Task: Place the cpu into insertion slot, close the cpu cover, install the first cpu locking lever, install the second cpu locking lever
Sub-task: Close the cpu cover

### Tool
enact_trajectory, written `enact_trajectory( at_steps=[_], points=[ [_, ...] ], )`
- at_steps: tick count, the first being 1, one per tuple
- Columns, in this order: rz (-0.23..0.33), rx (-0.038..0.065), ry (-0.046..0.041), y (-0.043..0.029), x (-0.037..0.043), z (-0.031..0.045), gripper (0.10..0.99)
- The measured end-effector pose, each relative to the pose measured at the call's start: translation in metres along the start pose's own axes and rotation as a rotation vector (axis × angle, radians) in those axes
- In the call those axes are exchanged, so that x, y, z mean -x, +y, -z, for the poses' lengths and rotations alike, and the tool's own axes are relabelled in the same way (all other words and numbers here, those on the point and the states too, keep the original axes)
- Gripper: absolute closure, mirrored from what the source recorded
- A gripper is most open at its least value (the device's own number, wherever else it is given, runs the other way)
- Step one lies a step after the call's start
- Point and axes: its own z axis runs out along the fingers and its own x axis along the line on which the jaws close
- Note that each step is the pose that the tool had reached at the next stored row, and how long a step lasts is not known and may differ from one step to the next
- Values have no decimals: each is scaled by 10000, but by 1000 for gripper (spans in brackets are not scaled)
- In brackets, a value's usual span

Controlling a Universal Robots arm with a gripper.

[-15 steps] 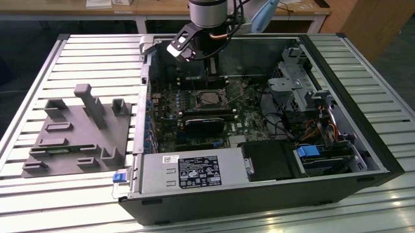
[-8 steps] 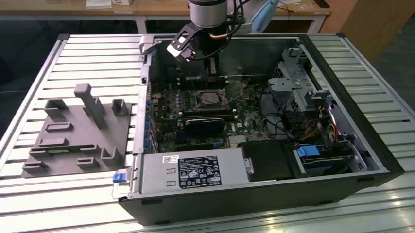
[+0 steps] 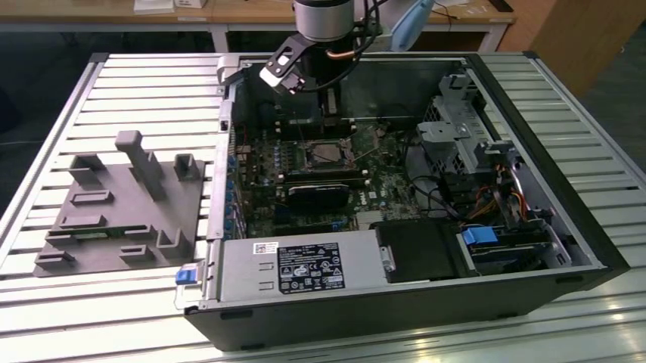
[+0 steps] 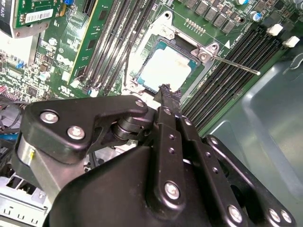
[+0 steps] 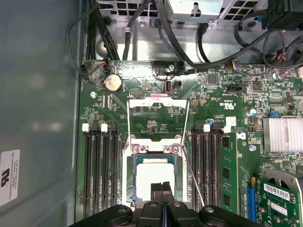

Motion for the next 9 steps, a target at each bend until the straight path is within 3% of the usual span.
enact_trajectory(
  at_steps=[4,9],
  points=[
    [1,0,0,100,-1,-10,984],
    [-1,0,0,279,-4,-28,984]
  ],
)
